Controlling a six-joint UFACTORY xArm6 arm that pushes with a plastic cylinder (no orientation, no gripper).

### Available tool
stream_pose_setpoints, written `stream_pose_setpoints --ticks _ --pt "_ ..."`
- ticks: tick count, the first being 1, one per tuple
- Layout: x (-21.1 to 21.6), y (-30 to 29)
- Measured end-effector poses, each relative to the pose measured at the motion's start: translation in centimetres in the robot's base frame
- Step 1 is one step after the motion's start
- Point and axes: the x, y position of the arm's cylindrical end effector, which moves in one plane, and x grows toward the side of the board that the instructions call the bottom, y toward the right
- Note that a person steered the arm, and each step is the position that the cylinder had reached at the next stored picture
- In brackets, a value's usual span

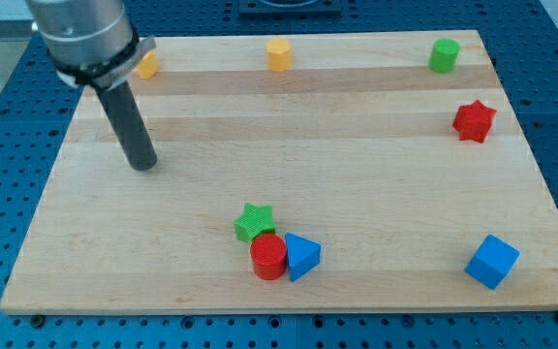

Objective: Move the yellow heart towards the green star

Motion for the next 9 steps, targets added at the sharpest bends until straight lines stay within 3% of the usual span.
stream_pose_setpoints --ticks 1,4,5,8,9 --pt "-2.0 -1.3" --pt "-24.0 -8.3" --pt "-26.1 -8.4" --pt "-24.9 -5.7" --pt "-17.2 -1.1"
